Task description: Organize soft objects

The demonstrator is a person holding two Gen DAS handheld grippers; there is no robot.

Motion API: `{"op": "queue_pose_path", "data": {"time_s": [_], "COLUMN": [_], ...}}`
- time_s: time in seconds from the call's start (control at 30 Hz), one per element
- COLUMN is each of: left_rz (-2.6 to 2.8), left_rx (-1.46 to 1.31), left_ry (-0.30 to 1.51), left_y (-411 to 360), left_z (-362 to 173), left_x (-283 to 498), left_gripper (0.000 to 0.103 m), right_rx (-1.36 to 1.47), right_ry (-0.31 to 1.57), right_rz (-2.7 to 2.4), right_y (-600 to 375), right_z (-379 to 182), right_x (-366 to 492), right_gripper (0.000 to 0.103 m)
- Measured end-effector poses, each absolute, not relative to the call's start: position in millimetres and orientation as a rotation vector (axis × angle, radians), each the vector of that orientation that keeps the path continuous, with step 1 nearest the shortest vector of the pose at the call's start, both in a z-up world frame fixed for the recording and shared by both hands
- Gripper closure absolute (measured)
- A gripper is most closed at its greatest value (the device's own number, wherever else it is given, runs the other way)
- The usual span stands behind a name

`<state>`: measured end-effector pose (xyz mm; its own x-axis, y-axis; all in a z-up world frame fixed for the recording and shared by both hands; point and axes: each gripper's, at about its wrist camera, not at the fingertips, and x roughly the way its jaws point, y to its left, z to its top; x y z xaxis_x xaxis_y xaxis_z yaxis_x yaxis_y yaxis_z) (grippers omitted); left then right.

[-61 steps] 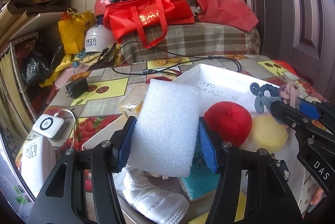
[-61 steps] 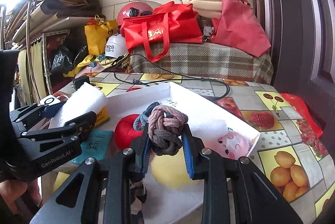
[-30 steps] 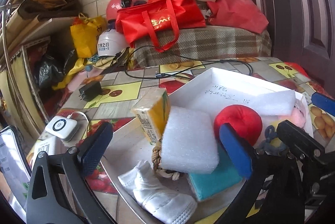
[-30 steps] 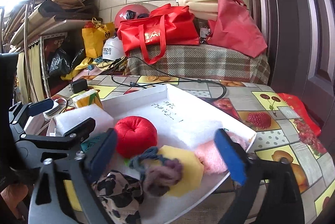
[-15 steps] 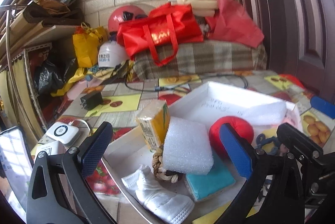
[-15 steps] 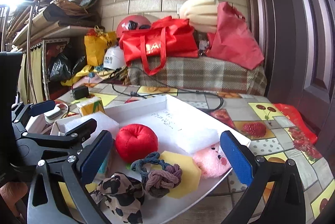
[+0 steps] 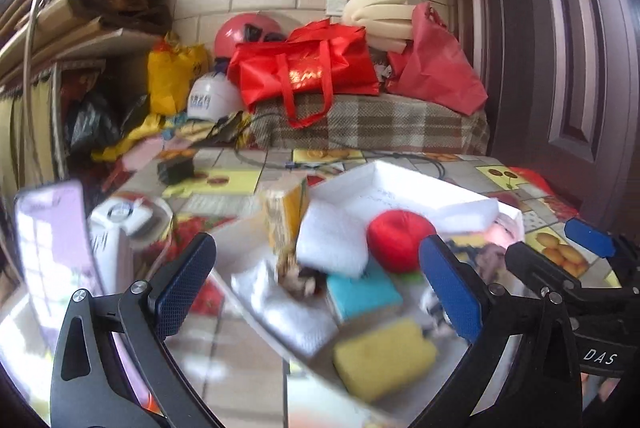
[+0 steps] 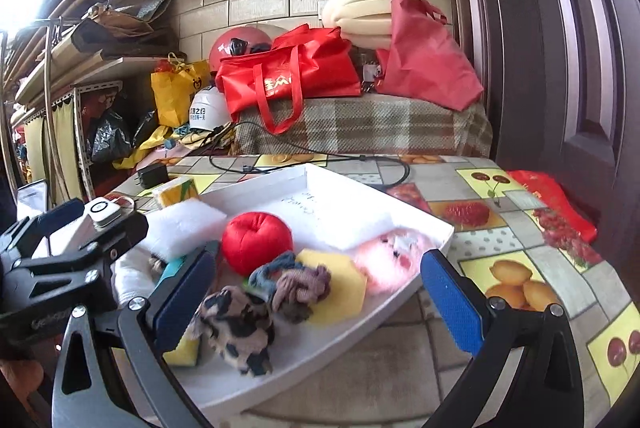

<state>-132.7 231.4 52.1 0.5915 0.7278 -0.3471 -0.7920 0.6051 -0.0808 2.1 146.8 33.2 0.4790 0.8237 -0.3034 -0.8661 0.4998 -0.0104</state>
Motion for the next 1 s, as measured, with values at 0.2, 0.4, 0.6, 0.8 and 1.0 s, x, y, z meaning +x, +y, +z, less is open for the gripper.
{"op": "queue_pose_path", "data": {"time_s": [0.2, 0.4, 0.6, 0.8, 1.0], "left_rz": [0.847, 0.866, 0.921, 0.937, 0.932], "left_rx": [-0.35, -0.328, -0.186, -0.103, -0.118], "left_ry": [0.316, 0.356, 0.392, 0.366, 0.334], "left_y": [206, 172, 129, 92, 76], "left_z": [46, 45, 46, 50, 56], "left_x": [-151, -154, -149, -157, -170], "left_gripper": [0.0, 0.0, 0.0, 0.0, 0.0], "right_rx": [-0.163, -0.145, -0.026, 0.035, 0.005], "right_ry": [0.224, 0.233, 0.363, 0.272, 0.26], "right_rz": [1.099, 1.126, 0.995, 0.887, 0.84], "right_y": [108, 60, 9, -35, -41], "right_z": [33, 31, 30, 36, 35], "right_x": [-24, -41, -29, -33, -38], "right_gripper": [0.0, 0.0, 0.0, 0.0, 0.0]}}
